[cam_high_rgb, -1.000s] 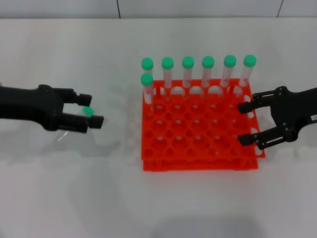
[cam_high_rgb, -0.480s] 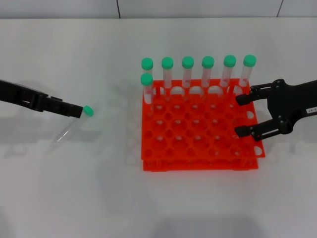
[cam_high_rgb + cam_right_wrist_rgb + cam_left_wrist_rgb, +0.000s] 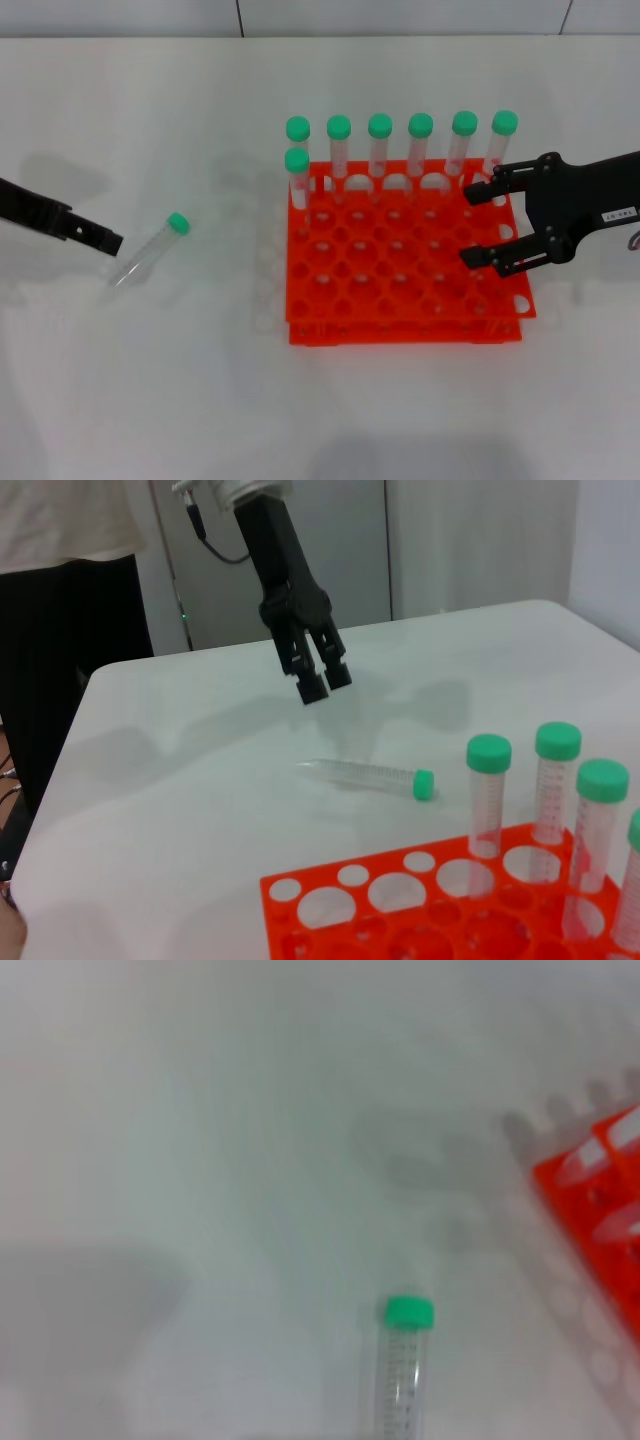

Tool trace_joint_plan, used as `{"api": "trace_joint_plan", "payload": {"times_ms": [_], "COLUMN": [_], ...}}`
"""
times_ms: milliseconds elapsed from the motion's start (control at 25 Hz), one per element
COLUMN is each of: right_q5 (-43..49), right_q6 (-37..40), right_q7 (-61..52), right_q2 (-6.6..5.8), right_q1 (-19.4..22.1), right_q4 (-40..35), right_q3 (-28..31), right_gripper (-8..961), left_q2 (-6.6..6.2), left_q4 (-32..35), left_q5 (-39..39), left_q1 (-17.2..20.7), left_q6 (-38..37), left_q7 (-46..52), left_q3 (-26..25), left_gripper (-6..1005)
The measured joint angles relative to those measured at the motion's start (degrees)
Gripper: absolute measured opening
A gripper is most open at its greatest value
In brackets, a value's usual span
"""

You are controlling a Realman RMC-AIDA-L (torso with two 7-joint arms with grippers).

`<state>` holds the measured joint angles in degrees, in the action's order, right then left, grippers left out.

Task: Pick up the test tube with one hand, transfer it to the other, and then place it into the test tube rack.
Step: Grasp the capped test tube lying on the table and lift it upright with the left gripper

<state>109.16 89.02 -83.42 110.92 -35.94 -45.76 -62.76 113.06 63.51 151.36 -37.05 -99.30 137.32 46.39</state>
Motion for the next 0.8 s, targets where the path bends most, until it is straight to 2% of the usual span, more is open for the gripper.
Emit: {"api": "trace_joint_plan", "payload": {"times_ms": [520,800], "right_q5": [0.0,0.4], "right_q6": [-1.1,-1.4], "right_q7": [0.0,-0.4], "right_q2": [0.78,1.07], "right_q1": [0.0,-0.4], "right_q4": [-0.7,-0.1], "right_q3": [-0.2,-0.3], "right_gripper": [792,790], "left_q2": [1.17,1.80], "left_q4": [-7.0,-10.9], "left_q5": [5.6,5.9], "left_q1": [-2.0,-3.4], "left_q6": [6.0,10.2], "left_q7": [0.1,0.0], "left_q3": [2.6,6.7], "left_gripper": [788,768]}}
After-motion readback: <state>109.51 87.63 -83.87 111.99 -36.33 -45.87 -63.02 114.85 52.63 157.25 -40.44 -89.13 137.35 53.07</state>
